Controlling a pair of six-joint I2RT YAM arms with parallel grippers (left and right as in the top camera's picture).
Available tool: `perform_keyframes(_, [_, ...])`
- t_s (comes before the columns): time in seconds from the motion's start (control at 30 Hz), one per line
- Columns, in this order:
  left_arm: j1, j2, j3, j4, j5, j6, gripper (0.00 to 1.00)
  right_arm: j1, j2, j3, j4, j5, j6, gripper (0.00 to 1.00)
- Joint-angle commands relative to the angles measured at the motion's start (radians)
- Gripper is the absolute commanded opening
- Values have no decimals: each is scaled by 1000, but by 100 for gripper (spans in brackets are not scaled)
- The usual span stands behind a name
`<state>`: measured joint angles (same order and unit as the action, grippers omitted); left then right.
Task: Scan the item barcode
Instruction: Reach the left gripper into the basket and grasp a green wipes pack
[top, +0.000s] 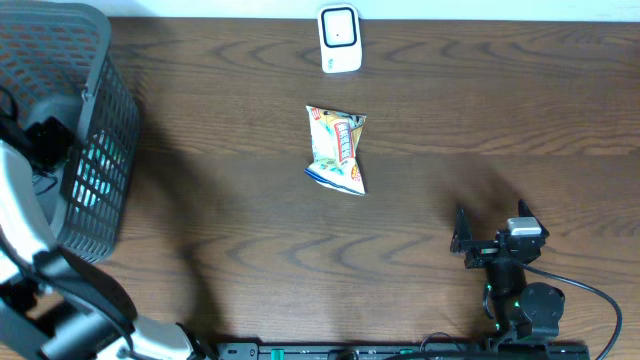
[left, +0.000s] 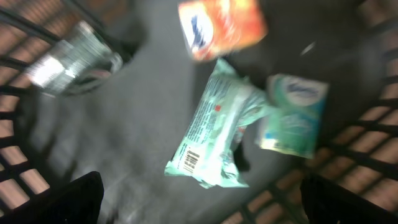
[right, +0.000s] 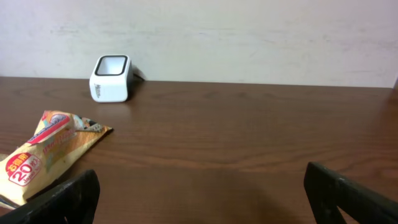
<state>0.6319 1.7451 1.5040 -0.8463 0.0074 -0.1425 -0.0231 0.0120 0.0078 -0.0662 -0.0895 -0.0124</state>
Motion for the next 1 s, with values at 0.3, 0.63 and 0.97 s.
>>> perform_keyframes(0.3, [5, 201, -2, -2, -15, 150, 99, -2, -5, -2, -3, 5, -11, 99])
perform_keyframes(0.63, [4, 278, -4, 2, 104, 200, 99, -2, -5, -2, -3, 5, -11, 99])
perform_keyframes(0.97, [5, 303, -9, 9, 130, 221, 62, -2, -5, -2, -3, 4, -11, 99])
